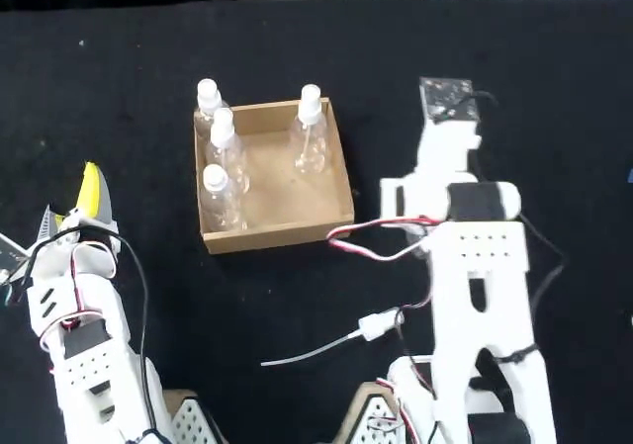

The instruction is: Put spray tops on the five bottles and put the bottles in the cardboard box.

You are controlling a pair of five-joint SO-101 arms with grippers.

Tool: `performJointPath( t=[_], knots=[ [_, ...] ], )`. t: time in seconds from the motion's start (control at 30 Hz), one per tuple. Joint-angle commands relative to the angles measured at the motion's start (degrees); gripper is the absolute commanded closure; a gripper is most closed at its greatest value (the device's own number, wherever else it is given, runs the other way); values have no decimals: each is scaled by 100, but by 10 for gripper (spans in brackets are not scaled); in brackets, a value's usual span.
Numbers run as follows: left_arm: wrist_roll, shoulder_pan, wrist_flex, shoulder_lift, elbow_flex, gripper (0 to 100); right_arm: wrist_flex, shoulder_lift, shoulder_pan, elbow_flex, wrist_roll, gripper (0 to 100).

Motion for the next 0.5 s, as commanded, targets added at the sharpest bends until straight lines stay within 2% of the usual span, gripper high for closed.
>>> performJointPath(
  t=[0.0,0.17,0.47],
  knots=[
    [26,75,-105,-18,-119,705,-264,391,-475,-330,-334,935],
    [26,101,-105,-18,-119,705,-993,1121,-1002,-321,-545,845],
    [26,101,-105,-18,-119,705,-2207,1516,-1116,-57,-791,887]
  ],
)
